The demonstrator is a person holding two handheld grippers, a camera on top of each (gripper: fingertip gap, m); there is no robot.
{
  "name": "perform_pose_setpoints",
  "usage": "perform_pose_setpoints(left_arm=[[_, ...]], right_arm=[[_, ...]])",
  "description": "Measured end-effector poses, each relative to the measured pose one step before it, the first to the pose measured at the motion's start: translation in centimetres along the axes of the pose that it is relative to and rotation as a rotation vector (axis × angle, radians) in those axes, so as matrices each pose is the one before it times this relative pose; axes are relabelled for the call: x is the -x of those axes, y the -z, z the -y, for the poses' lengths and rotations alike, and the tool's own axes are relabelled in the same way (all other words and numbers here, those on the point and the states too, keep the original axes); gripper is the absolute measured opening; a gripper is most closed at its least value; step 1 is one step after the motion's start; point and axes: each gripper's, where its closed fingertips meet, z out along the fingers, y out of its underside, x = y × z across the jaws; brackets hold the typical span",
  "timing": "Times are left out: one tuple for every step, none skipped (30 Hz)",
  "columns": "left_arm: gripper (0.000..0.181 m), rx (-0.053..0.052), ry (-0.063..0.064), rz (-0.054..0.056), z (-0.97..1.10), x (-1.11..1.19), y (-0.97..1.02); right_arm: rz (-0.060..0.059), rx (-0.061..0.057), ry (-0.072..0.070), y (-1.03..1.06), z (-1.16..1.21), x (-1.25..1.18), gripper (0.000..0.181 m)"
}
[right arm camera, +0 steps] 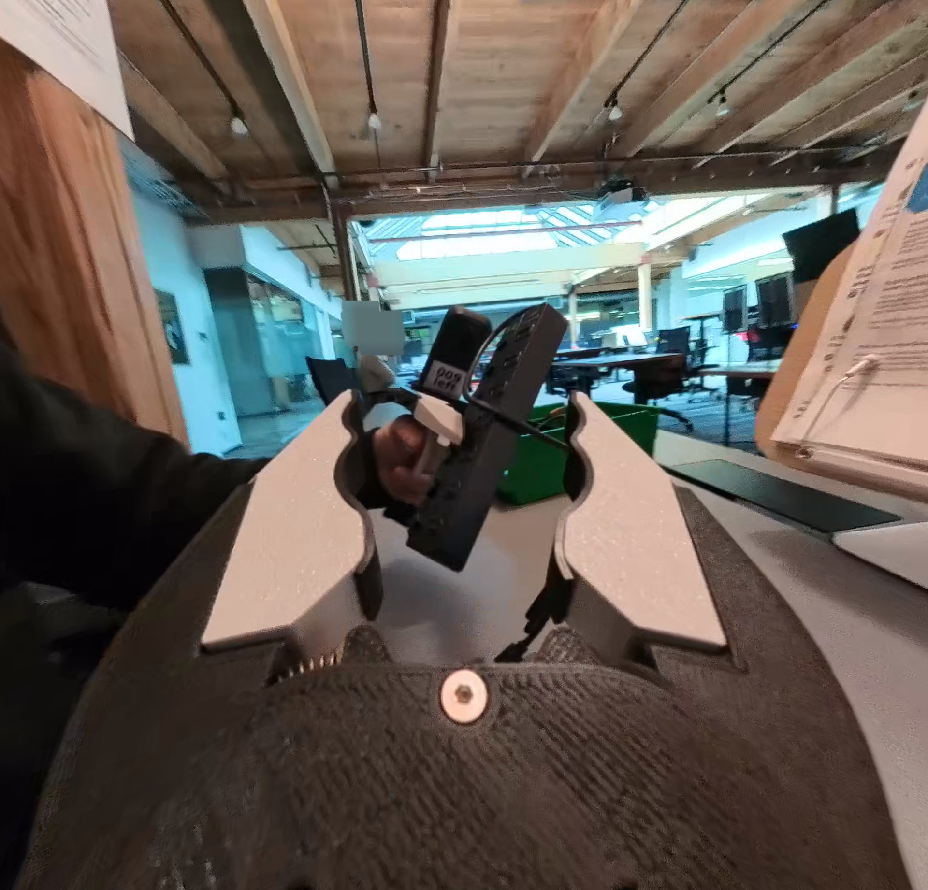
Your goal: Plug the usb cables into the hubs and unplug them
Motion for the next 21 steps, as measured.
perform_pose_setpoints(left_arm=[[0.025,0.0815,-0.0522,-0.0053,-0.589,-0.240,-0.148],[0.025,0.0765,-0.0466,-0.0167,-0.558,-0.394,-0.250],[0.025,0.0664,-0.0437,-0.0176,-0.469,-0.379,-0.321],[0.025,0.0552,-0.0307,-0.0120,-0.382,-0.222,-0.358],[0.024,0.0492,-0.0146,-0.0125,-0.351,-0.126,-0.370],[0.024,0.0398,-0.0103,-0.0184,-0.315,-0.196,-0.389],[0.024,0.0331,-0.0147,-0.0221,-0.277,-0.267,-0.367],[0.024,0.0260,-0.0122,-0.0005,-0.230,0.031,-0.263],[0.023,0.0074,-0.0008,-0.0018,0.014,0.086,-0.142],[0.023,-0.0033,0.0061,-0.0127,0.145,-0.042,-0.047],[0.024,-0.0028,0.0101,-0.0098,0.126,0.014,-0.034],[0.023,-0.0022,0.0054,0.0086,0.104,0.245,-0.015],[0.023,0.0042,0.0051,0.0092,-0.012,0.261,0.040],[0.023,0.0093,-0.0011,0.0036,-0.133,0.152,0.061],[0.023,0.0076,-0.0035,0.0100,-0.117,0.160,0.029],[0.023,0.0187,-0.0044,0.0097,-0.270,0.091,-0.020],[0.022,0.0199,-0.0083,0.0047,-0.322,-0.040,-0.073],[0.022,0.0149,-0.0090,-0.0099,-0.261,-0.259,-0.116],[0.022,0.0127,-0.0070,-0.0107,-0.238,-0.244,-0.175],[0.023,0.0193,-0.0015,-0.0143,-0.293,-0.229,-0.231],[0.023,0.0173,-0.0042,-0.0193,-0.221,-0.268,-0.281]], right_arm=[[0.0066,0.0133,-0.0265,-0.172,-0.193,0.052,0.073],[-0.0006,0.0324,-0.0162,-0.353,-0.634,0.004,0.071],[0.0125,0.0303,-0.0121,-0.467,-0.690,0.265,0.073],[0.0178,0.0216,-0.0092,-0.502,-0.584,0.397,0.068],[0.0056,0.0193,-0.0012,-0.458,-0.504,0.205,0.062],[-0.0067,0.0131,0.0028,-0.359,-0.391,-0.011,0.058],[-0.0234,0.0100,0.0029,-0.203,-0.331,-0.312,0.050],[-0.0342,0.0036,0.0082,-0.028,-0.222,-0.539,0.040],[-0.0120,-0.0176,0.0179,0.149,0.119,-0.213,0.035],[-0.0011,-0.0121,0.0130,0.147,0.111,-0.046,0.034],[0.0055,-0.0133,0.0089,0.040,0.121,0.086,0.036],[0.0029,-0.0191,-0.0001,-0.044,0.151,0.096,0.042],[-0.0047,-0.0098,0.0010,-0.114,0.014,0.023,0.049],[-0.0128,0.0097,0.0121,-0.081,-0.176,-0.096,0.051],[-0.0169,0.0128,0.0235,-0.013,-0.128,-0.200,0.050],[-0.0435,-0.0043,0.0102,0.097,0.192,-0.667,0.060],[-0.0617,-0.0118,-0.0115,0.245,0.286,-1.068,0.071],[-0.0305,-0.0038,-0.0137,0.245,0.114,-0.708,0.077],[0.0281,0.0122,-0.0115,0.094,-0.147,0.220,0.081],[0.0419,0.0248,-0.0126,-0.126,-0.381,0.580,0.080],[0.0299,0.0292,-0.0020,-0.327,-0.555,0.573,0.080]])
